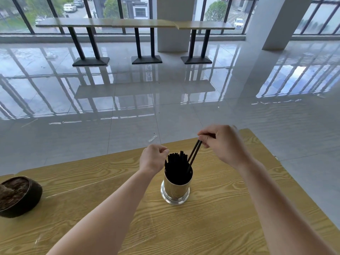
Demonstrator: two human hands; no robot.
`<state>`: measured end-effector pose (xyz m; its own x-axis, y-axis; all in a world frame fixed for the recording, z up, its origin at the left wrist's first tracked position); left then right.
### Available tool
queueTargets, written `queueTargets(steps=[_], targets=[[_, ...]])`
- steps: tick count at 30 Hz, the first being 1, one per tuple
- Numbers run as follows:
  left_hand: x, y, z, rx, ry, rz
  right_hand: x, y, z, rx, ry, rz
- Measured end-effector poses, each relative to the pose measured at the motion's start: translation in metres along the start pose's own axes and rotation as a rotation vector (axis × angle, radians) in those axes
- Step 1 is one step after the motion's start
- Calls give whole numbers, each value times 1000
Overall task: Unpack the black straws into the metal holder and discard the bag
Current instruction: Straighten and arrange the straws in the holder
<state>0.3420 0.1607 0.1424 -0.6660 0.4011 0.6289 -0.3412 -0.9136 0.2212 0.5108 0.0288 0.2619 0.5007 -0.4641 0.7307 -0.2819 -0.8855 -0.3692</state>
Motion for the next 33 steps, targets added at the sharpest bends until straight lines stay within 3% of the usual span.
queueTargets(steps=[14,29,33], targets=[[-12,5,-15,25,113,-22,-77,11,25,-83,108,-221],[-14,6,-17,53,159,31,-107,35,28,48,198,-147],[-9,8,-12,35,169,57,-100,37,31,34,191,-51]])
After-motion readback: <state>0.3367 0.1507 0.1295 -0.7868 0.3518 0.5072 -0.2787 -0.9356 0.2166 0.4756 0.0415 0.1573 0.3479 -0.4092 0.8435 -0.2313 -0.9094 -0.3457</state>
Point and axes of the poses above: each hand's wrist, its own y-axis away from the middle knuckle, its own x-axis out of the back of the hand, z = x × y, the point moved 5 cm from there along -y, towards the middle knuckle, and after that the axes turned 8 degrees about x, right-handed, at the moved point
